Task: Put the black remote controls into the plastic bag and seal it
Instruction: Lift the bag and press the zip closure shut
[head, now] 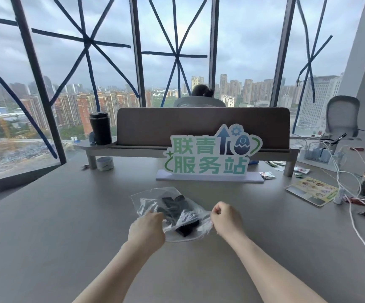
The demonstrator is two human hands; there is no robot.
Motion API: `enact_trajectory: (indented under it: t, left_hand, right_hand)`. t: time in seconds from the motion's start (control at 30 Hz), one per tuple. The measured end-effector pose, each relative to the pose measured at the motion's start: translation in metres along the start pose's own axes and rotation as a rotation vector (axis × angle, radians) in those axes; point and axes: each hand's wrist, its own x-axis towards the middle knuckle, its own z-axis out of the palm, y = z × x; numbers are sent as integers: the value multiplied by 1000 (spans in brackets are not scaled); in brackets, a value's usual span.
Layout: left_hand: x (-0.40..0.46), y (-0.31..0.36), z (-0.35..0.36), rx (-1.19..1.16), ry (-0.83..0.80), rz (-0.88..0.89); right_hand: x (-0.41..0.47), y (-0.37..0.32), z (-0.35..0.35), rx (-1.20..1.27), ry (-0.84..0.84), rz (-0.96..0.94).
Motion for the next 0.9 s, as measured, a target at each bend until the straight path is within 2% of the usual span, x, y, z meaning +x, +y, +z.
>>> enact_trajectory:
  t: [0.07, 0.17, 0.23, 0.33, 0.43, 0.6, 0.73, 0.9]
  left_hand:
    - [5, -4, -15, -227, 50, -40]
    - [16, 2, -64, -753, 196, -75]
    - [22, 7, -107, -932, 296, -15]
    - [29, 14, -160, -1127, 317, 64]
    - [34, 18, -178, -1193, 273, 91]
    - [34, 24, -167, -1224, 192, 112]
    - [30, 25, -148, -1112, 81, 223]
    - [28, 25, -125, -929, 260, 156]
  right_hand:
    - [-3, -8, -10, 22, 14, -38]
    - [-3, -40, -48, 198, 89, -83]
    - [0, -71, -88, 373, 157, -120]
    - [2, -110, -145, 511, 143, -160]
    - [4, -123, -178, 570, 90, -139]
    - [0, -112, -194, 452, 30, -112]
    - [-10, -105, -200, 366, -17, -127]
    - [-19, -104, -210, 266, -27, -117]
